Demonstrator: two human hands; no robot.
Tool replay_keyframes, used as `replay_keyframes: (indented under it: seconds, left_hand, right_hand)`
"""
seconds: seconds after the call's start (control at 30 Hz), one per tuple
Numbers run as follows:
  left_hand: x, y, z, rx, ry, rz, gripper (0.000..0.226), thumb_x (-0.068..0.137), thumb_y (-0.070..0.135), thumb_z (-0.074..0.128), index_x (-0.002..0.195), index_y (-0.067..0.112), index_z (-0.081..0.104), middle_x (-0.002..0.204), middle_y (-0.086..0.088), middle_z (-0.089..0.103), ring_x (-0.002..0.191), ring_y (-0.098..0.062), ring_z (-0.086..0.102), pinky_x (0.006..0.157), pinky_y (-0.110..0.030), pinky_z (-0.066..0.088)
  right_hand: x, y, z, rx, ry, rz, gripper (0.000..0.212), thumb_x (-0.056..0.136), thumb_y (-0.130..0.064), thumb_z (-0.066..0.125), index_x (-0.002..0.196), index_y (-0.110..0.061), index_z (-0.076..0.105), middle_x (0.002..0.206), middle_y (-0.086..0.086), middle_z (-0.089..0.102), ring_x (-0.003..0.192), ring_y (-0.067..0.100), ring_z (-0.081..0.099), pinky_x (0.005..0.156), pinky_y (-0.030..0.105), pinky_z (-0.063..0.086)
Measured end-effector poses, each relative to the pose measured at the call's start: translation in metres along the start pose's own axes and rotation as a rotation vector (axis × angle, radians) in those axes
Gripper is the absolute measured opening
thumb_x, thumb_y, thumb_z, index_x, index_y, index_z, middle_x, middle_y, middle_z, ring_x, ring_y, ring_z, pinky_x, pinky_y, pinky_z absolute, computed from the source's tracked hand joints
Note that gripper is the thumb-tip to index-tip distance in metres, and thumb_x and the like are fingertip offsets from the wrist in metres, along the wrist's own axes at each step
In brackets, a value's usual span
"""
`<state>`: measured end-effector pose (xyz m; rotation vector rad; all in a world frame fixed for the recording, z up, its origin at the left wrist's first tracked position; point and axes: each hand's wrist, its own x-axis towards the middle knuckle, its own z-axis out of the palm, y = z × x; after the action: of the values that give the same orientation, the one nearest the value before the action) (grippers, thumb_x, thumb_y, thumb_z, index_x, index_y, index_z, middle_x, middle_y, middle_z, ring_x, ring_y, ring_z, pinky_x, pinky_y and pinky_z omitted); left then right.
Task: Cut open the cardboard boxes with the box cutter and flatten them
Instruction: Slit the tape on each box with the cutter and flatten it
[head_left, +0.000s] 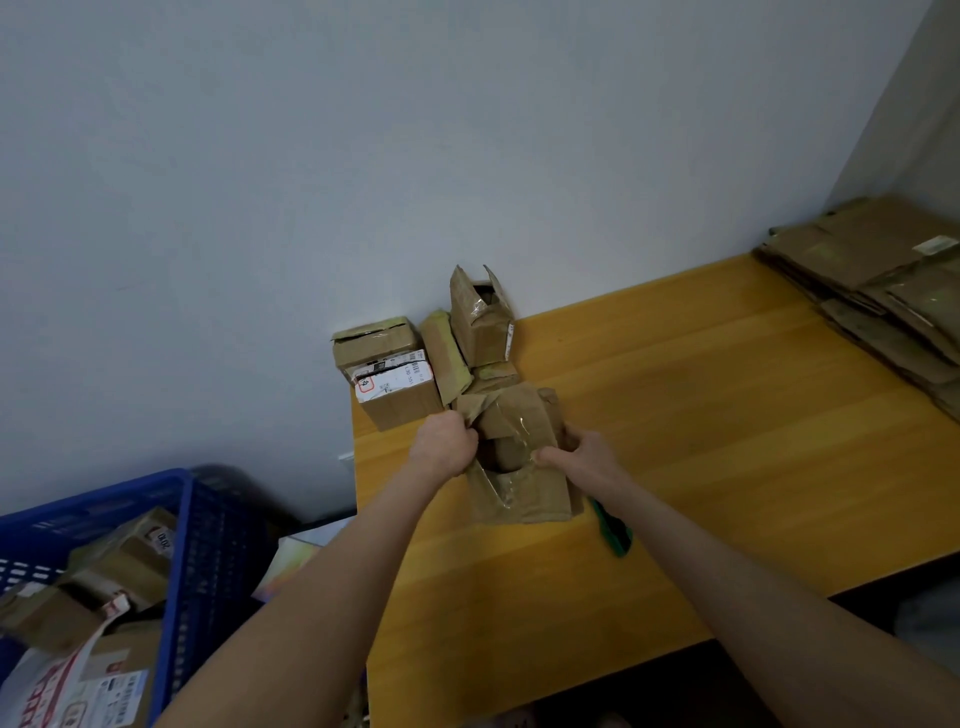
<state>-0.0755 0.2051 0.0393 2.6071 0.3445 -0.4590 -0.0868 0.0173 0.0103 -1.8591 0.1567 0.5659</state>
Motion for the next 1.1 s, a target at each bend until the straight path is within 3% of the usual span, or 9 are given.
replay_keyframes:
  seconds: [0.17, 0.37, 0.47, 0.6, 0.73, 0.83, 0.9, 1.03, 1.1]
  left_hand:
    - [0.001, -0.011, -0.002, -0.121, -0.053, 0.001, 0.026, 0.098, 0.01, 0.04, 0.091, -0.004, 0.061, 0.084, -0.022, 0.07, 0.074, -0.031, 0.072, 0.073, -0.043, 0.06]
    - [-0.001, -0.014, -0.01, -0.21, -0.107, 0.002, 0.018, 0.102, 0.013, 0.041, 0.097, 0.002, 0.054, 0.083, -0.018, 0.066, 0.075, -0.031, 0.072, 0.07, -0.042, 0.061]
    - [-0.001, -0.016, -0.008, -0.22, -0.081, 0.009, 0.023, 0.102, 0.018, 0.043, 0.101, -0.001, 0.057, 0.086, -0.018, 0.068, 0.077, -0.031, 0.072, 0.075, -0.044, 0.06]
    - [-0.004, -0.006, 0.001, -0.253, 0.05, 0.063, 0.045, 0.092, 0.049, 0.058, 0.122, 0.015, 0.058, 0.108, -0.004, 0.067, 0.097, -0.027, 0.066, 0.085, -0.045, 0.056]
    - [0.001, -0.001, 0.011, -0.406, -0.077, -0.047, 0.056, 0.085, 0.045, 0.068, 0.129, 0.015, 0.052, 0.119, -0.001, 0.061, 0.107, -0.026, 0.061, 0.086, -0.045, 0.056]
    - [0.006, -0.008, 0.018, -0.2, -0.038, 0.002, 0.049, 0.086, 0.043, 0.064, 0.125, 0.014, 0.055, 0.113, -0.007, 0.065, 0.1, -0.026, 0.063, 0.082, -0.042, 0.056]
    - [0.007, -0.011, 0.018, 0.081, -0.002, 0.054, 0.057, 0.088, 0.044, 0.06, 0.136, 0.015, 0.046, 0.112, -0.006, 0.064, 0.1, -0.027, 0.062, 0.076, -0.036, 0.053]
    - [0.011, -0.017, 0.028, 0.442, -0.026, 0.148, 0.075, 0.09, 0.052, 0.057, 0.15, 0.02, 0.027, 0.127, -0.008, 0.053, 0.109, -0.03, 0.059, 0.078, -0.038, 0.051]
    - [0.014, -0.022, 0.042, 0.429, -0.099, 0.154, 0.077, 0.09, 0.053, 0.057, 0.152, 0.025, 0.021, 0.135, -0.008, 0.047, 0.117, -0.032, 0.054, 0.084, -0.04, 0.049]
  right_hand:
    - [0.0, 0.005, -0.003, 0.07, -0.044, 0.021, 0.064, 0.081, -0.021, 0.073, 0.139, -0.016, 0.046, 0.108, -0.004, 0.061, 0.1, 0.018, 0.061, 0.087, 0.035, 0.053]
    - [0.003, 0.007, -0.004, 0.064, -0.045, 0.041, 0.084, 0.076, -0.029, 0.076, 0.148, -0.015, 0.035, 0.132, 0.006, 0.055, 0.109, 0.022, 0.059, 0.09, 0.039, 0.053]
    - [0.005, 0.007, -0.002, 0.085, -0.042, 0.027, 0.08, 0.079, -0.027, 0.075, 0.147, -0.014, 0.036, 0.132, 0.005, 0.055, 0.11, 0.021, 0.058, 0.09, 0.038, 0.052]
    - [0.01, 0.008, 0.006, 0.2, 0.04, 0.013, 0.068, 0.084, -0.025, 0.073, 0.143, -0.014, 0.04, 0.124, -0.001, 0.055, 0.1, 0.016, 0.055, 0.087, 0.032, 0.049]
    - [0.013, 0.015, 0.004, 0.276, 0.01, 0.138, 0.079, 0.077, -0.034, 0.078, 0.144, -0.012, 0.041, 0.129, 0.004, 0.059, 0.107, 0.022, 0.062, 0.09, 0.039, 0.054]
    - [0.007, 0.021, 0.006, 0.222, -0.068, 0.215, 0.072, 0.083, -0.043, 0.071, 0.144, -0.015, 0.041, 0.134, 0.006, 0.056, 0.108, 0.022, 0.06, 0.081, 0.033, 0.052]
    - [0.007, 0.029, 0.009, 0.146, -0.107, 0.28, 0.068, 0.088, -0.055, 0.059, 0.141, -0.015, 0.044, 0.136, 0.007, 0.053, 0.117, 0.027, 0.054, 0.088, 0.038, 0.046]
    - [0.016, 0.054, 0.009, -0.104, 0.107, 0.218, 0.042, 0.099, -0.049, 0.039, 0.101, -0.012, 0.06, 0.11, 0.011, 0.063, 0.1, 0.028, 0.06, 0.09, 0.044, 0.049]
    - [0.017, 0.069, 0.004, -0.389, 0.148, 0.228, 0.037, 0.099, -0.045, 0.043, 0.117, -0.015, 0.057, 0.115, 0.008, 0.062, 0.104, 0.027, 0.06, 0.085, 0.038, 0.049]
